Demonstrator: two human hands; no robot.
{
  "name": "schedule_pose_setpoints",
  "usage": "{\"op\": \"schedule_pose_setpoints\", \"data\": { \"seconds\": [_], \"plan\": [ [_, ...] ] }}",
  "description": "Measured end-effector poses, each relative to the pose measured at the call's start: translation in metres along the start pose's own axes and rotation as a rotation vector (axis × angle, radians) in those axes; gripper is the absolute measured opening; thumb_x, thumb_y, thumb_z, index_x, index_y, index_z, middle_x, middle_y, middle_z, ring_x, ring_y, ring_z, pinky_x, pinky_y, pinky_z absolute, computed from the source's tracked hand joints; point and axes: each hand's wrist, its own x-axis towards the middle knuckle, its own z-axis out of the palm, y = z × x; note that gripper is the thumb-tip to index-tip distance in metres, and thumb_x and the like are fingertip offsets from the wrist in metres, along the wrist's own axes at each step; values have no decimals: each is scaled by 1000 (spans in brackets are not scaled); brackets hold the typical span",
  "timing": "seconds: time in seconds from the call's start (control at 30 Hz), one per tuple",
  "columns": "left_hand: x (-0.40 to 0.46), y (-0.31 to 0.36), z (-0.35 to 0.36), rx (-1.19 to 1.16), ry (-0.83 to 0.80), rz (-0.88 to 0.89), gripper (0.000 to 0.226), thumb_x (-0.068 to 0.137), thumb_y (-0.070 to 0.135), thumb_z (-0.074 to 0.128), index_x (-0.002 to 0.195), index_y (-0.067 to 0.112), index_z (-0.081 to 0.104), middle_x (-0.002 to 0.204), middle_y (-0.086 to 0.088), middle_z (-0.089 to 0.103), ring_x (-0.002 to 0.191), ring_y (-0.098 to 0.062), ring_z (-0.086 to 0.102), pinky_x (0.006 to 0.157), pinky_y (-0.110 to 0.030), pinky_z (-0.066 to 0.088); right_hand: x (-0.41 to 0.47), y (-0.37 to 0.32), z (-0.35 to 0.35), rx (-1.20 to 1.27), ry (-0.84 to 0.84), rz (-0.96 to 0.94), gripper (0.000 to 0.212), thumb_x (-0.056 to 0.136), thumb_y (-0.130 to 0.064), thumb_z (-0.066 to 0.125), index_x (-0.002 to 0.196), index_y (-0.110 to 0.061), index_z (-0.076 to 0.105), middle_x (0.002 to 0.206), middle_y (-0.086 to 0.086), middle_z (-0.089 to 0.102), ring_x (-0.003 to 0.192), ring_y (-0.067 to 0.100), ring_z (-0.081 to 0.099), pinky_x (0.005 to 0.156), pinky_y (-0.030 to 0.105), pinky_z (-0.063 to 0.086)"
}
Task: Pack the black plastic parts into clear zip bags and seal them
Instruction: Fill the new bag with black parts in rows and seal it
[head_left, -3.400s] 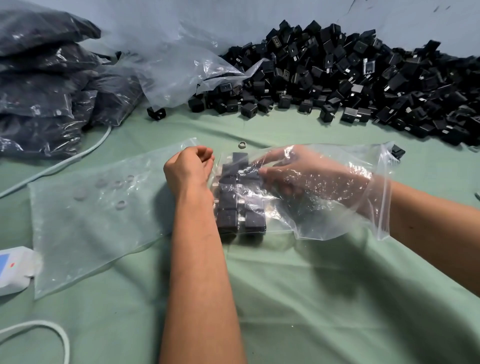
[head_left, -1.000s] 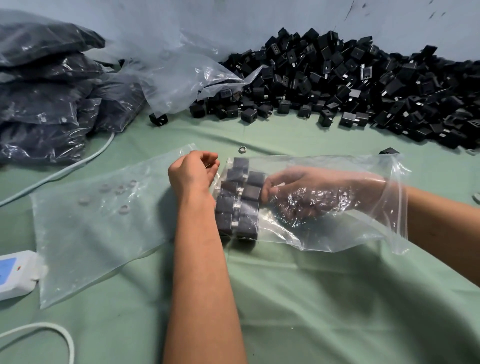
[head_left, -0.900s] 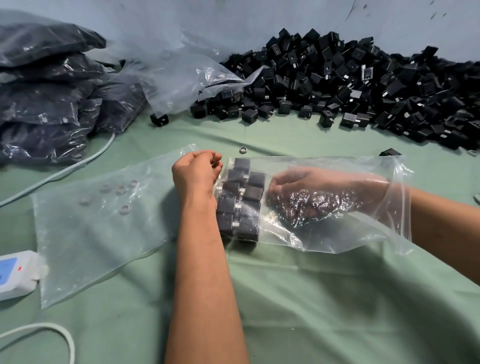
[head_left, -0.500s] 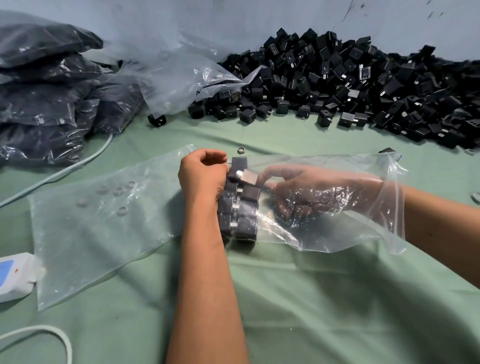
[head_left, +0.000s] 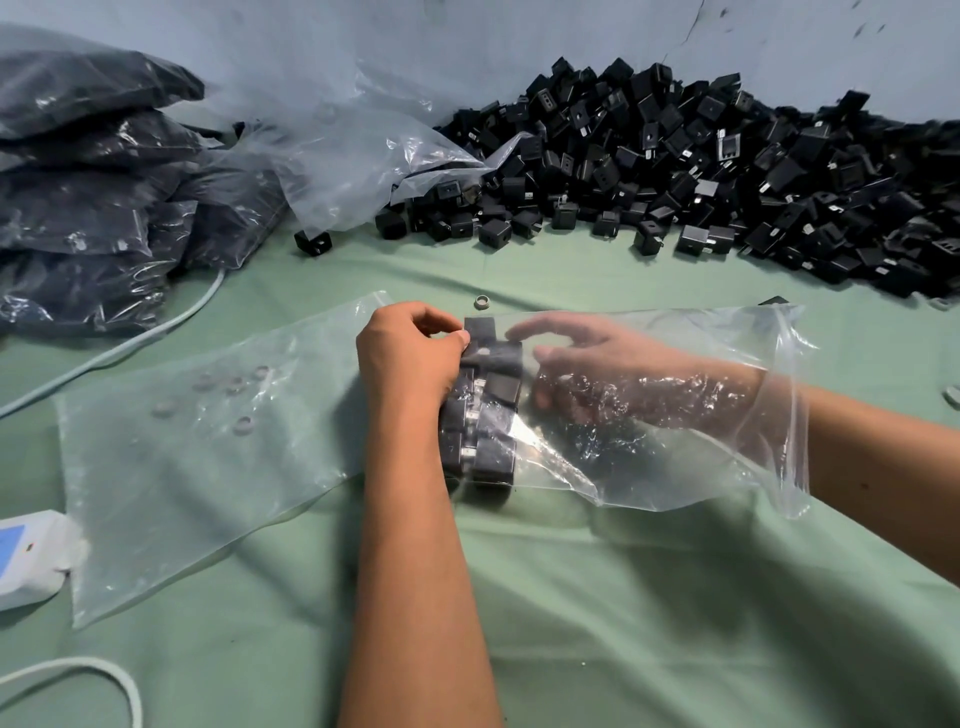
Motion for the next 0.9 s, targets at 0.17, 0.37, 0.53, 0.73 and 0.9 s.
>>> {"op": "schedule_pose_setpoints", "data": {
  "seconds": [0.17,0.37,0.53,0.73,0.9],
  "plan": [
    [0,-3,-1,36,-40,-29,17,78,25,86,67,26,73,66,10,70,69,-7,67,65,-22,49,3,-5,0,-27,0,-46,34,106,-16,51,140,-20,56,117,-22,61,79,-25,60,65,0,47],
    [3,-6,0,-54,-91,-40,19,81,11,83,68,23,76,72,5,74,77,-17,71,84,-35,60,10,3,0,-56,-11,-71,33,105,-14,52,136,-22,60,130,-6,65,61,-13,60,52,7,45],
    [2,-2,1,-68,-34,16,28,91,1,65,87,25,79,84,10,73,80,-4,67,83,-24,56,12,0,0,-109,-39,-84,36,106,-13,51,137,-30,58,147,-7,56,118,20,67,99,38,58],
    [-1,6,1,-99,12,54,47,90,-9,43,99,20,78,98,5,74,98,-15,67,90,-25,52,12,0,-2,-137,-22,-50,46,106,-13,47,151,-12,39,151,7,49,115,14,62,75,8,50],
    [0,5,-15,-211,206,-122,43,80,-8,44,74,25,71,83,5,75,86,-22,73,87,-38,60,9,-3,-1,-42,-118,-108,42,106,-2,44,147,-12,45,130,-15,65,74,-13,67,62,8,53]
  ]
}}
